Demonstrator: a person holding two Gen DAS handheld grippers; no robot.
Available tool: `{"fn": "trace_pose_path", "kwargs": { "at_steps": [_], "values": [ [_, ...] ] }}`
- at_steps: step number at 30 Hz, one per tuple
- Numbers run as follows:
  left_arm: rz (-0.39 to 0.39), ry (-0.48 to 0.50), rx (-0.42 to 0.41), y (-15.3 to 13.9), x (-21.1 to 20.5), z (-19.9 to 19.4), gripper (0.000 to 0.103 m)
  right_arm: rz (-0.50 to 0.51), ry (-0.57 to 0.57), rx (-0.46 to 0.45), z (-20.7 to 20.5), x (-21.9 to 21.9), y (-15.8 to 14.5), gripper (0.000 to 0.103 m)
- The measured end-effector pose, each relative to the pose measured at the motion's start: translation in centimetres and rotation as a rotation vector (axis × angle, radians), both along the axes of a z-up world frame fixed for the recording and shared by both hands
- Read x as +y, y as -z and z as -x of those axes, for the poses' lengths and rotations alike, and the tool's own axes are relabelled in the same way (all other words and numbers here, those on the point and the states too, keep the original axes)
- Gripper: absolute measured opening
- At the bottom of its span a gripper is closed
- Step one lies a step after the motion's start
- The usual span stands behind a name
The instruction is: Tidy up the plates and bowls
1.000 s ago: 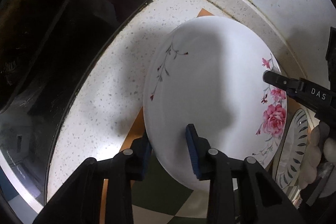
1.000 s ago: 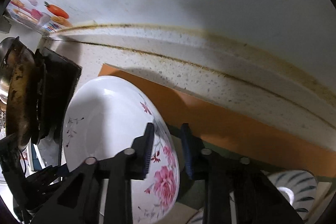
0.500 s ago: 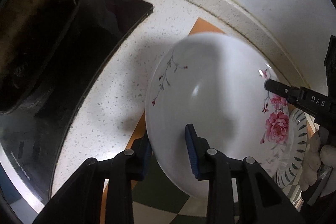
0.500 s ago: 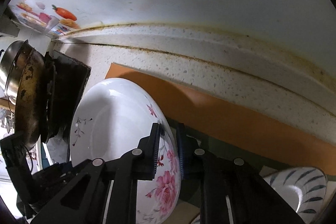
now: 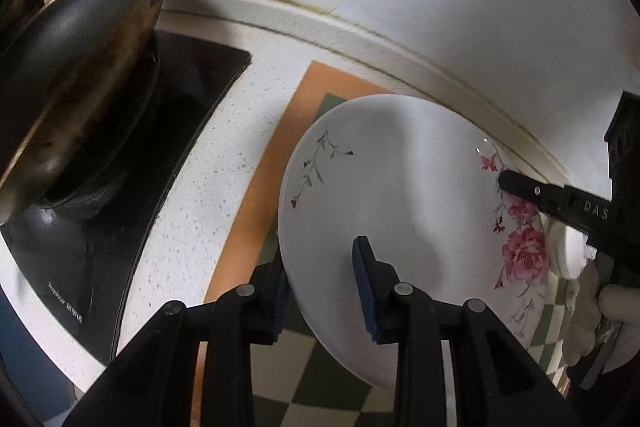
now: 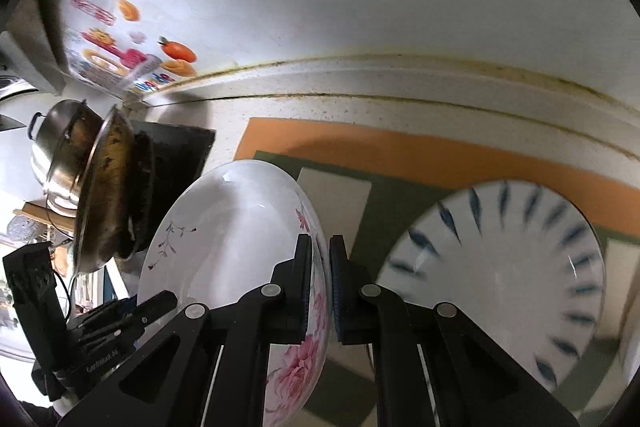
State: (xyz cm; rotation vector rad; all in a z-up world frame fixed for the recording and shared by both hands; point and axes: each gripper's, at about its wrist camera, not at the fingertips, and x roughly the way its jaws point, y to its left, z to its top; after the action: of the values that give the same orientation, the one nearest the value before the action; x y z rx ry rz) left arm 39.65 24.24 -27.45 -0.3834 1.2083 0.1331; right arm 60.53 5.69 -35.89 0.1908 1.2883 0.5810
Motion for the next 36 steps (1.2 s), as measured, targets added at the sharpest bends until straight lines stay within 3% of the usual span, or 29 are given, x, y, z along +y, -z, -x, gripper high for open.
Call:
{"fn": "trace_pose_path", "kwargs": {
  "at_steps": [8, 17, 28, 36],
  "values": [
    [-0.021, 0.079, -0.047, -3.2, -3.0, 2.3, 0.027, -0.036, 0.07, -0.041, 6.5, -4.6, -3.6, 0.011],
    [-0.02, 0.197, -0.06, -4.4, -7.7, 4.8, 0.027, -0.08, 0.188, -0.036, 13.6, -11.3, -5.1, 0.011],
    [-0.03, 0.34, -0.004, -2.1, -13.5, 5.8, 0.027, -0.086, 0.332, 0.013, 20.2, -18.9, -2.9, 0.011],
    [-0.029, 0.399, 0.092, 1.9, -16.1, 6.7, 0.027, -0.082, 0.381, 0.07, 22.1, -21.7, 0.6, 0.011]
  ]
}}
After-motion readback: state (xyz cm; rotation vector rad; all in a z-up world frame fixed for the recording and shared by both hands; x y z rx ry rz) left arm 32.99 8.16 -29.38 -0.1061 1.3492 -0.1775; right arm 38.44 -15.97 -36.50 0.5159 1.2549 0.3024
